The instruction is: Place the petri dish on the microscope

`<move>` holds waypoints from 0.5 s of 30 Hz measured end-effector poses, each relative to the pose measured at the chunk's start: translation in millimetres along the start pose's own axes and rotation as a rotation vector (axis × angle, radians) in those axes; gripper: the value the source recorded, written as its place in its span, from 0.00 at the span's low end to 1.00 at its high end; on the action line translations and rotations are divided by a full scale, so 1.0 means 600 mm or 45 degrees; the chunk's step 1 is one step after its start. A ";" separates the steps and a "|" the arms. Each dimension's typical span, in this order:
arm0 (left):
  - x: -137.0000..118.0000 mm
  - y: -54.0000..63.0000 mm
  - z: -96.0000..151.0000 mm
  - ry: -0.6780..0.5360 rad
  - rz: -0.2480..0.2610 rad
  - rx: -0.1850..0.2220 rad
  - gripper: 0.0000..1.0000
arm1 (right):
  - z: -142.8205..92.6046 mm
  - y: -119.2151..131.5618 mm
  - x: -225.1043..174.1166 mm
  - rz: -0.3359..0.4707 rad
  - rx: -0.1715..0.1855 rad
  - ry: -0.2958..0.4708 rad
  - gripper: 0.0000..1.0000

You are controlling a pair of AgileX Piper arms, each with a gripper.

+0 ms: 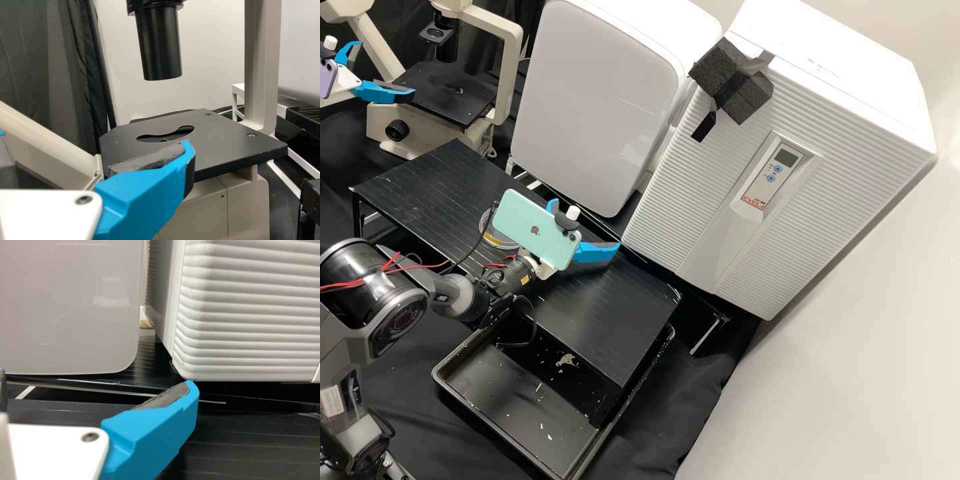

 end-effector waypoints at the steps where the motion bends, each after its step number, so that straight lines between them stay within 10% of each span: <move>1: 0.000 0.000 0.000 0.000 0.000 0.000 1.00 | 0.000 0.000 0.000 0.000 0.000 0.000 1.00; 15: -0.005 -0.001 0.016 -0.037 -0.005 -0.003 1.00 | 0.000 0.000 0.000 0.000 0.000 0.000 1.00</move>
